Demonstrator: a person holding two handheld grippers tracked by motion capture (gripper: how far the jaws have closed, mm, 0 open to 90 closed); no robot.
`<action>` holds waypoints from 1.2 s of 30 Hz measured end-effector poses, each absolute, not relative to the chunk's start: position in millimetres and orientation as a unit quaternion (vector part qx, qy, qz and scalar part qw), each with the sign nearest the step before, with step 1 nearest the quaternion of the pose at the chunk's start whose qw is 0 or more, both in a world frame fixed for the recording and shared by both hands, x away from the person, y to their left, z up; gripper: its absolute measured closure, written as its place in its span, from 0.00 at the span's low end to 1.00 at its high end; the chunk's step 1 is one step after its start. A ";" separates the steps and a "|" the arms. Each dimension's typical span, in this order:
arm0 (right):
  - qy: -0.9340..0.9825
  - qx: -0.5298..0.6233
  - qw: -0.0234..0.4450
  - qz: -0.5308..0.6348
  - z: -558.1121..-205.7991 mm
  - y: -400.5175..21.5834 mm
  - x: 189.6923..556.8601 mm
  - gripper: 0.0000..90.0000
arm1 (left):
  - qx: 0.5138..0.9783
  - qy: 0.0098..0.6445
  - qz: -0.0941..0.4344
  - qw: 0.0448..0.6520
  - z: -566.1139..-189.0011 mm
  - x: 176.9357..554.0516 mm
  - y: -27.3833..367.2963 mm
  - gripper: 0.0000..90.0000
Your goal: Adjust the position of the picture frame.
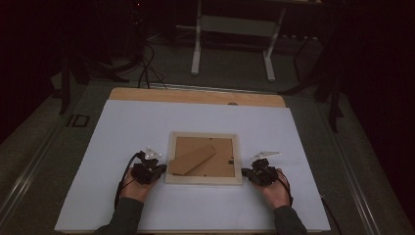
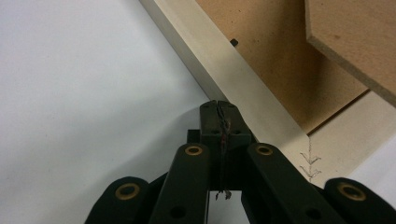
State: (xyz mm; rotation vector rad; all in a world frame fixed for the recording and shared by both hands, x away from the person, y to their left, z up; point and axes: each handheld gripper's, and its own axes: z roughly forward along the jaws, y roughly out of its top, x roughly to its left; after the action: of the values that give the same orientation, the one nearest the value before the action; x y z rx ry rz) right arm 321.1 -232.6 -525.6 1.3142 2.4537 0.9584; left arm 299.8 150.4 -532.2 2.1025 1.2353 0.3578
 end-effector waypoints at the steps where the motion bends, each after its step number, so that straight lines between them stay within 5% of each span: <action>1: 0.827 0.446 0.099 0.327 -526.0 -232.7 321.2 1.00 | 0.804 0.474 0.138 0.332 -532.1 299.6 150.1 1.00; 16: 0.809 0.462 0.129 0.339 -529.2 -227.7 319.8 1.00 | 0.801 0.473 0.140 0.338 -533.4 298.4 152.5 1.00; 36: 0.803 0.438 0.157 0.371 -512.4 -236.6 305.9 0.89 | 0.784 0.480 0.175 0.351 -524.4 295.9 164.4 0.83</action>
State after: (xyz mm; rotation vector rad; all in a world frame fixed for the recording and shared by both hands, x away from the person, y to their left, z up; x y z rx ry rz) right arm 305.9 -236.6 -512.4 1.2542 2.2984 1.0627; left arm 295.9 164.4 -524.4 2.0306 1.2434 0.4524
